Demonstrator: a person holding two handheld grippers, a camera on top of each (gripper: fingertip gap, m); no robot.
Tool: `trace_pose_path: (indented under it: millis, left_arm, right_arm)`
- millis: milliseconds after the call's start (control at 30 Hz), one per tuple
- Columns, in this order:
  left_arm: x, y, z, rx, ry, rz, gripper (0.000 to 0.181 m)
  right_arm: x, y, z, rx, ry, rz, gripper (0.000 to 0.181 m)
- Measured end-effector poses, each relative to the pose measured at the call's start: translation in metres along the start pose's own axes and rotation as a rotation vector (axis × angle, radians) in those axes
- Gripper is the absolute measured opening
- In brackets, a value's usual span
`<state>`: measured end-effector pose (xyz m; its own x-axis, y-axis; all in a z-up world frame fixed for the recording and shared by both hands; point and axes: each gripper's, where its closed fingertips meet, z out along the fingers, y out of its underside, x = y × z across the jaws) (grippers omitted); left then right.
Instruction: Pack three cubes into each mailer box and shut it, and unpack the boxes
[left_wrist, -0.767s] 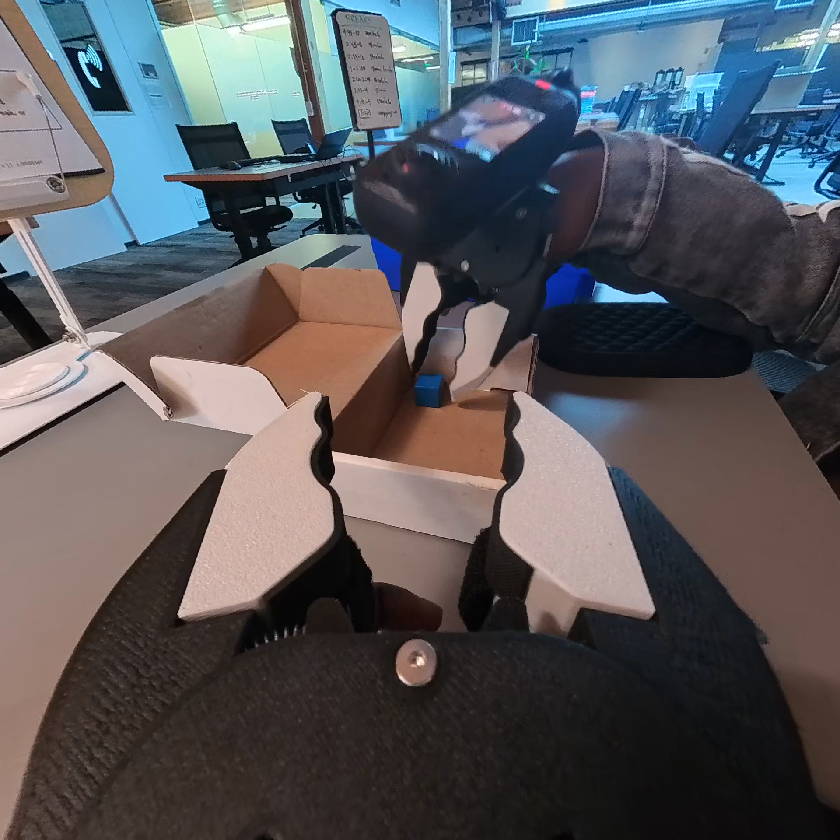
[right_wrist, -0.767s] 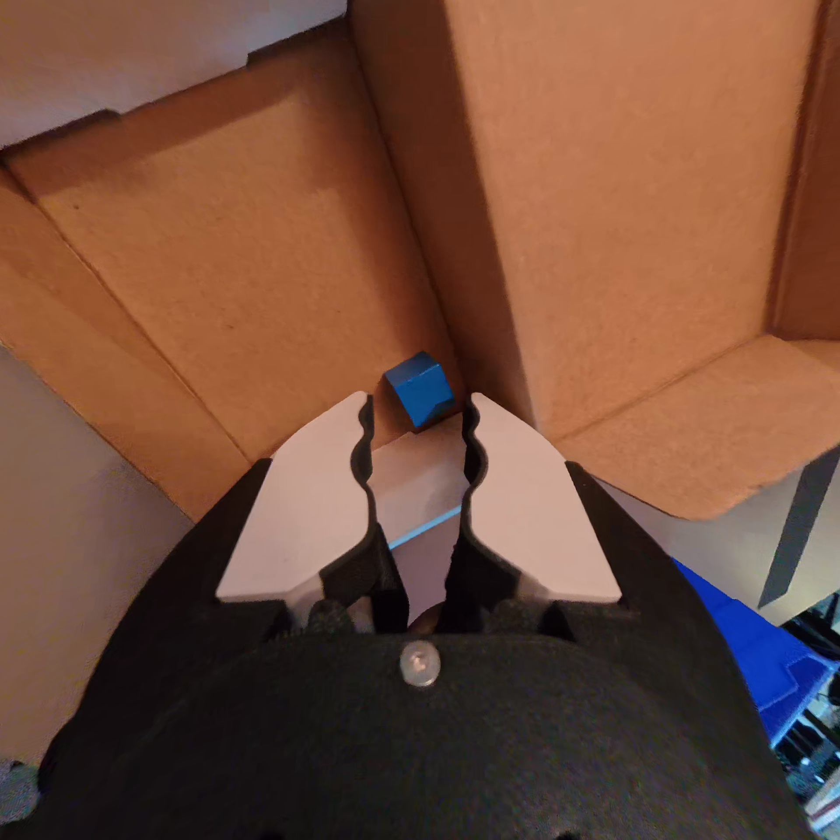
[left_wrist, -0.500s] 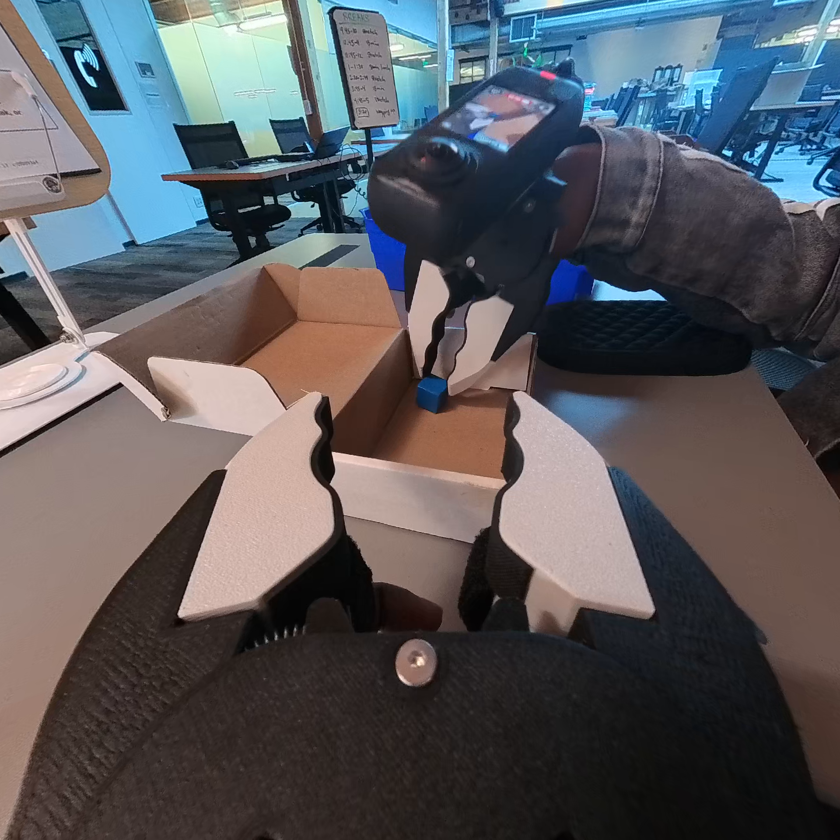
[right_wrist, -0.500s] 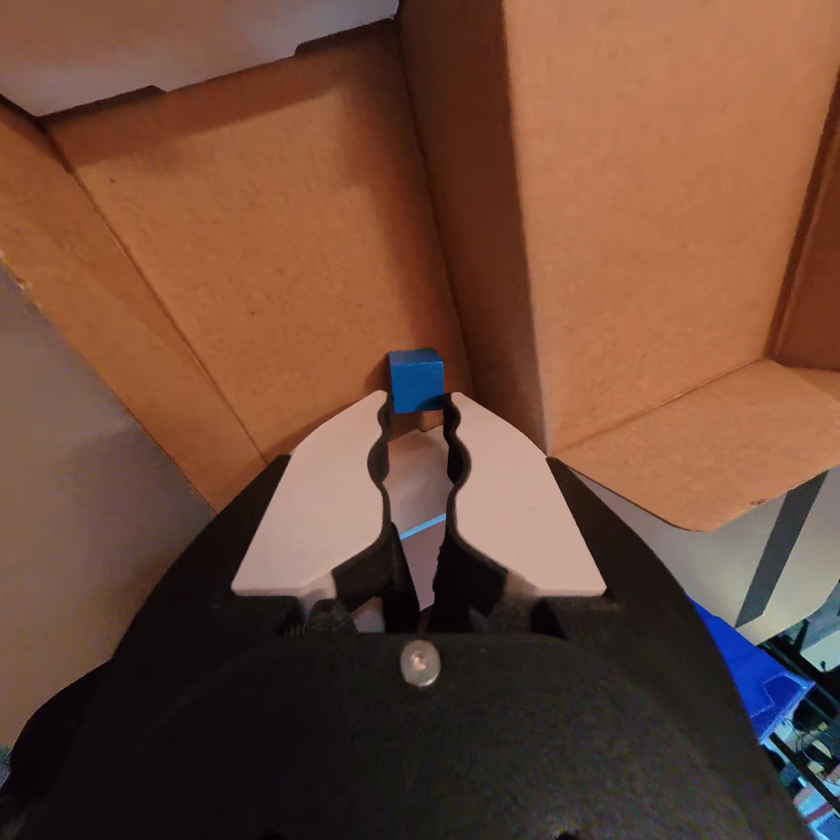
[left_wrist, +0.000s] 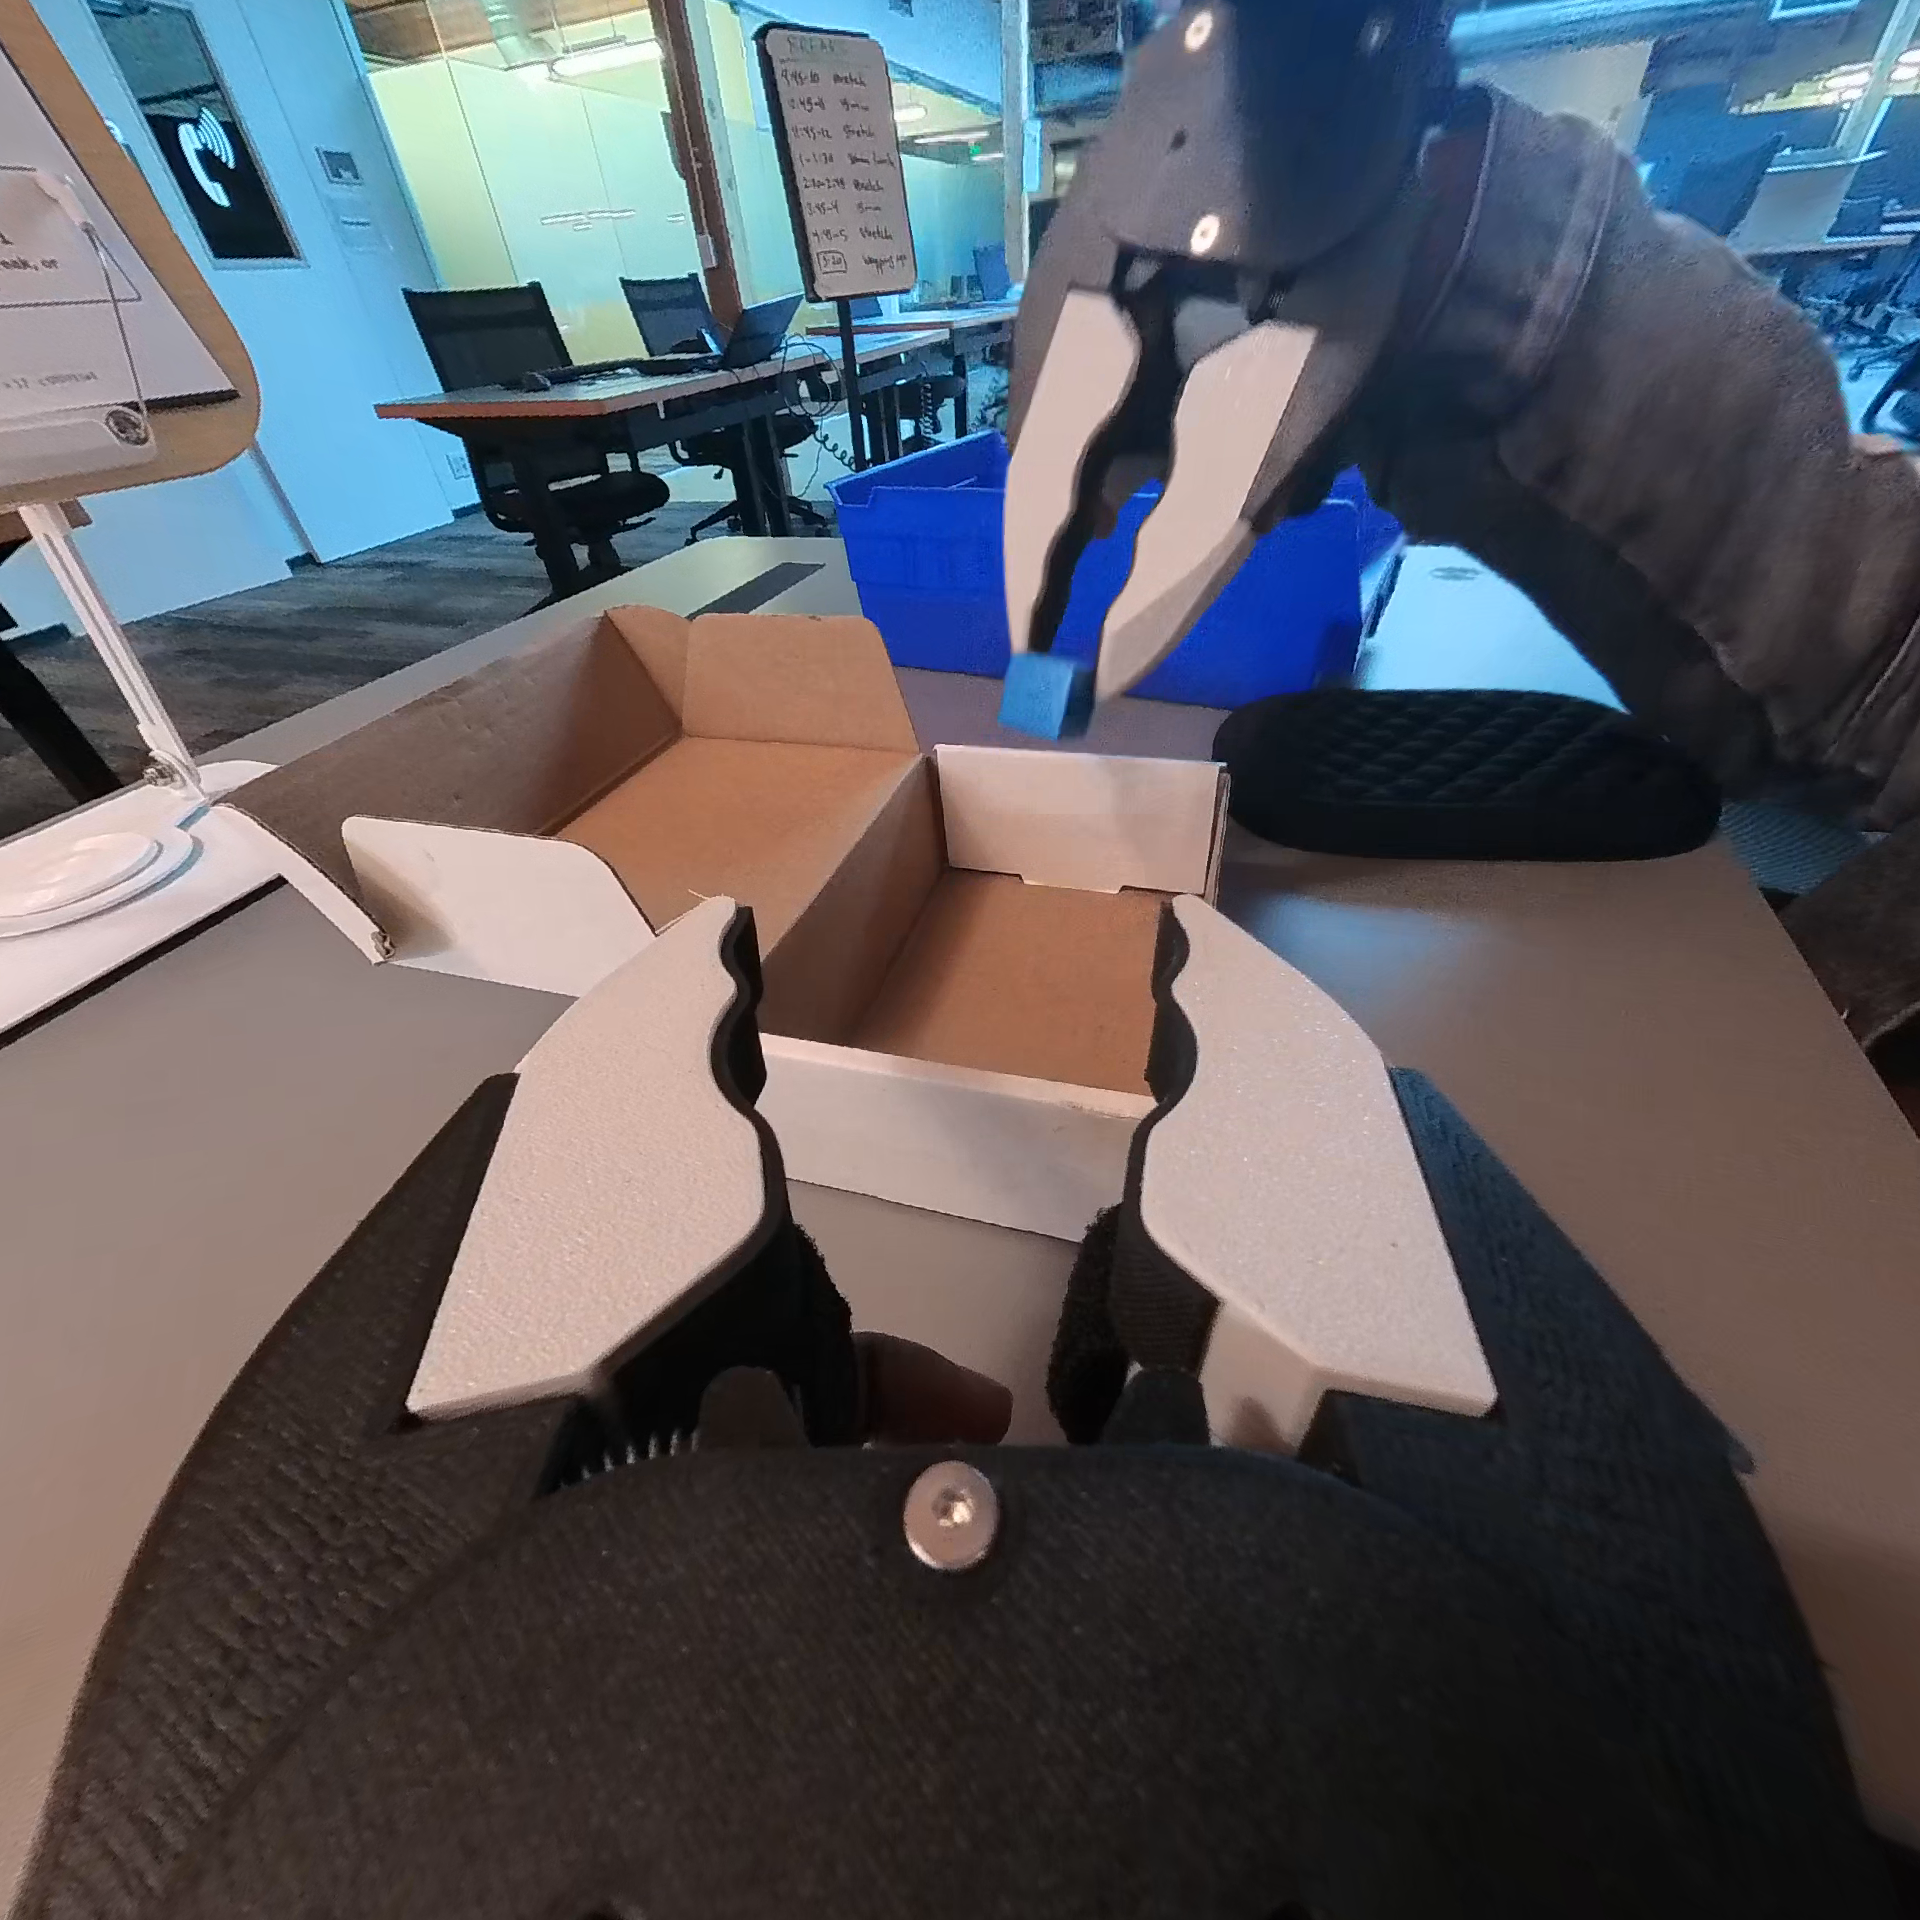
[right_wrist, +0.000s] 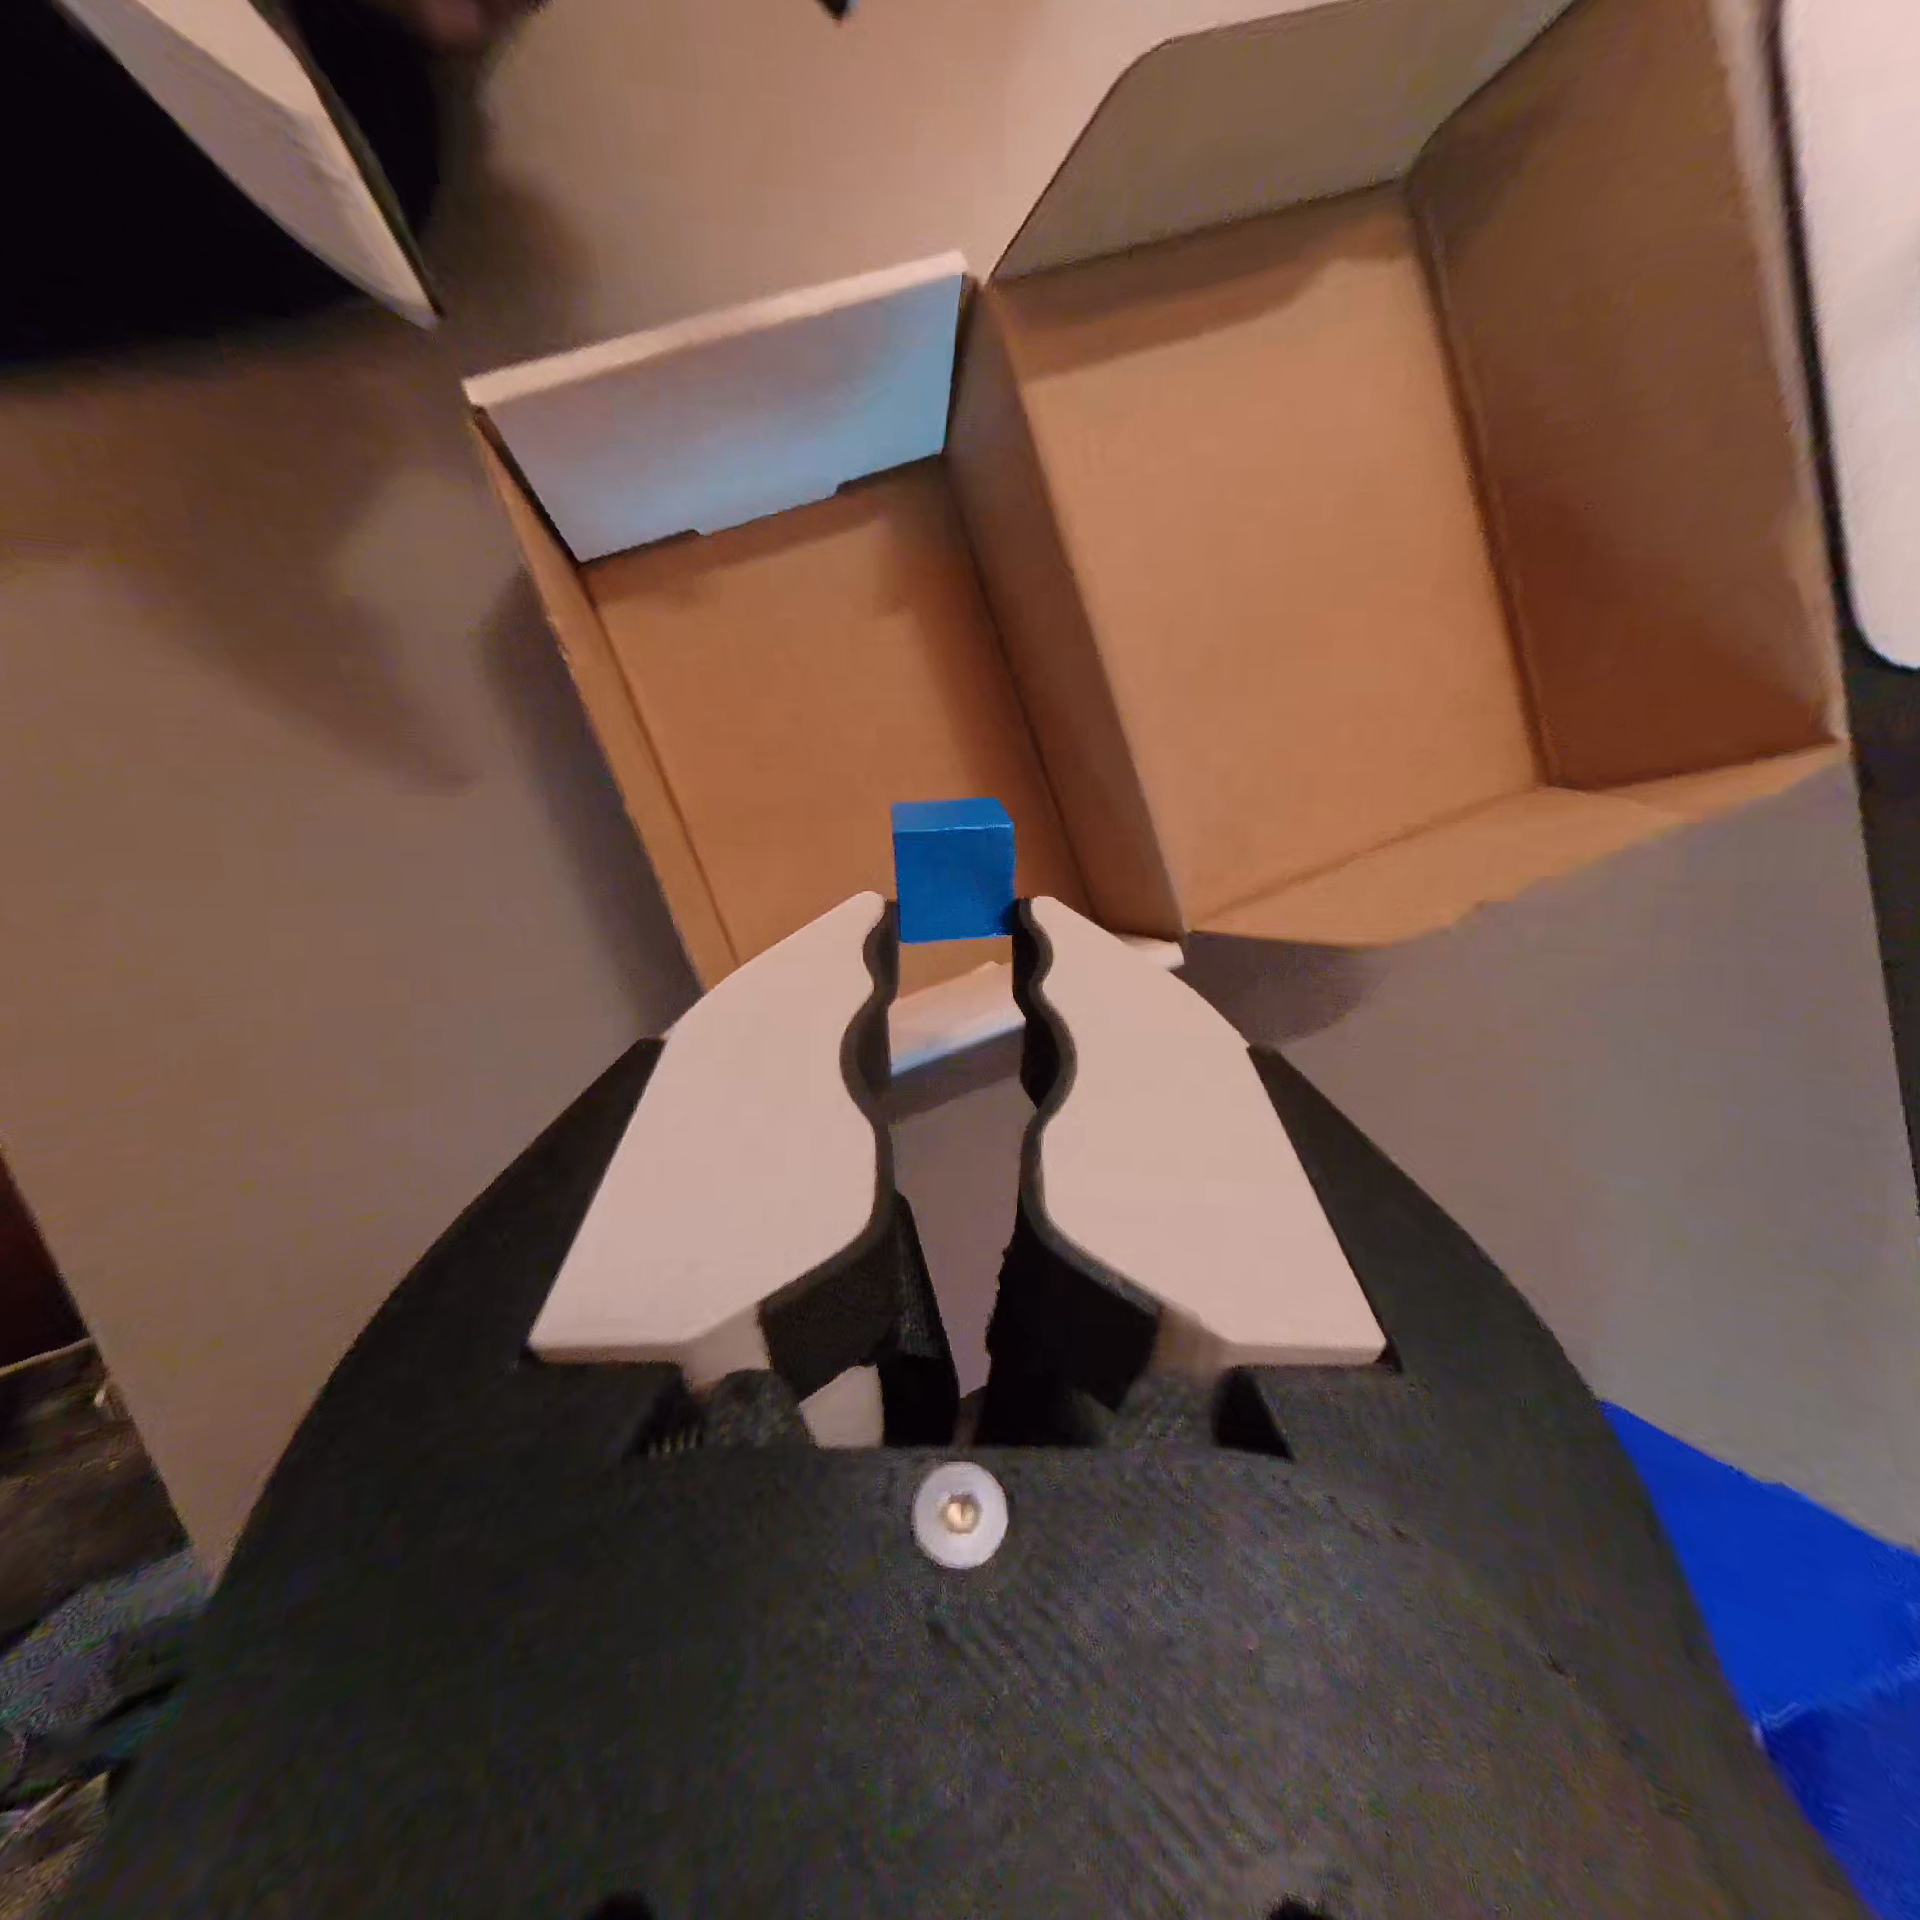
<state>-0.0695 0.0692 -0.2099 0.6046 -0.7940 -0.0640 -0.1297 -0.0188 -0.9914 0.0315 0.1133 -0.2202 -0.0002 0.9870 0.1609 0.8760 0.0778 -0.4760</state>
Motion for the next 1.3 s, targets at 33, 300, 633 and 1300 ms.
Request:
trace_pose_path:
  millis: [33, 300, 633, 1300]
  left_arm:
    - [0.0, 0.0, 0.0, 0.0, 0.0, 0.0, 0.072]
    - [-0.001, 0.0, 0.0, 0.0, -0.005, 0.001, 0.072]
    - [-0.002, 0.001, 0.001, -0.004, -0.012, -0.006, 0.072]
    - [-0.007, 0.001, 0.0, -0.002, -0.032, -0.021, 0.071]
  right_arm:
    - [0.002, 0.002, -0.009, 0.021, 0.0, 0.021, 0.021]
    - [0.039, 0.094, -0.1, -0.022, 0.205, 0.264, 0.021]
    - [0.036, 0.272, -0.146, -0.293, 0.366, 0.829, 0.021]
    - [0.033, 0.335, -0.108, -0.387, 0.357, 1.082, 0.049]
